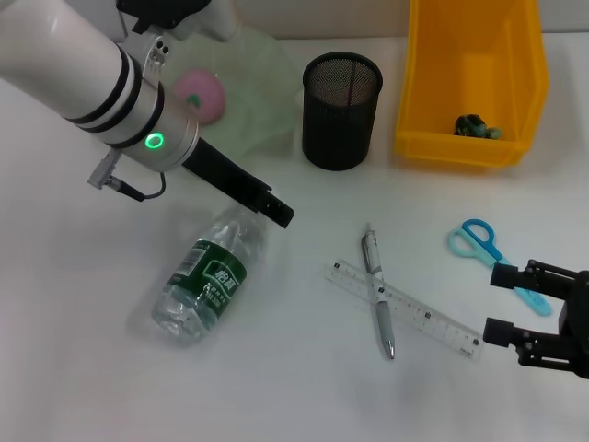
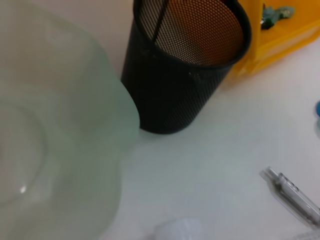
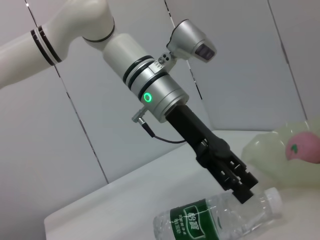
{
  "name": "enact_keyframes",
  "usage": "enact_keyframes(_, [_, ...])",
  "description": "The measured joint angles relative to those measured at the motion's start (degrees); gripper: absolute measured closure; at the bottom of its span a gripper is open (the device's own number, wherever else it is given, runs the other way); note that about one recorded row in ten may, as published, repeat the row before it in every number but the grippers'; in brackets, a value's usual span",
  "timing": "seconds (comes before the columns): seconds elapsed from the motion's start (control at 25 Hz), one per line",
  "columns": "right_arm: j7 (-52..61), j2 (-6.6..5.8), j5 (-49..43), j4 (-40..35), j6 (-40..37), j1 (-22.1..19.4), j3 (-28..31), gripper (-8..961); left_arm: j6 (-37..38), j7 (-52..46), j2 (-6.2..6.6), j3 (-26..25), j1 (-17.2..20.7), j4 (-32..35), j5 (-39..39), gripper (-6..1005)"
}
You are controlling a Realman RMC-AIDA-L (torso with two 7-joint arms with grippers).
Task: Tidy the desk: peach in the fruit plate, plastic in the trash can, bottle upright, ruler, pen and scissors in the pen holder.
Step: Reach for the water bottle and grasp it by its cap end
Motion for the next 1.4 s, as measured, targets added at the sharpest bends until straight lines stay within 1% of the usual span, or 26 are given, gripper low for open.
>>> enact_keyframes(0.12, [0.0,0.00,0.0,0.0,-0.1,0.0,-0.1,156,-1.6,-0.1,0.00,0.5,0.3,-0.6,0.0,232])
enact_keyframes(0.28, [0.0,0.00,0.0,0.0,-0.1,-0.2,0.0,156,-4.9,-0.4,0.00,2.1,-0.1,-3.4,0.1,234])
enact_keyframes(0.68, [-0.1,0.00,0.0,0.0,-0.5,-0.3,0.2,157,-9.6,-1.7,0.00,6.3,-0.7,-5.1,0.2,237])
enact_keyframes(0.92, [-0.1,0.00,0.0,0.0,-0.6,-0.3,0.2,157,-10.3,-1.7,0.00,6.8,-0.7,-5.7,0.3,239])
enact_keyframes(1.36, [-0.1,0.00,0.0,0.0,-0.6,0.0,0.2,156,-13.0,-2.4,0.01,9.7,-0.8,-6.4,1.0,243])
enact_keyframes(1.4, [-0.1,0.00,0.0,0.0,-0.6,0.0,0.2,156,-13.1,-2.4,0.00,10.1,-0.8,-6.4,1.0,287])
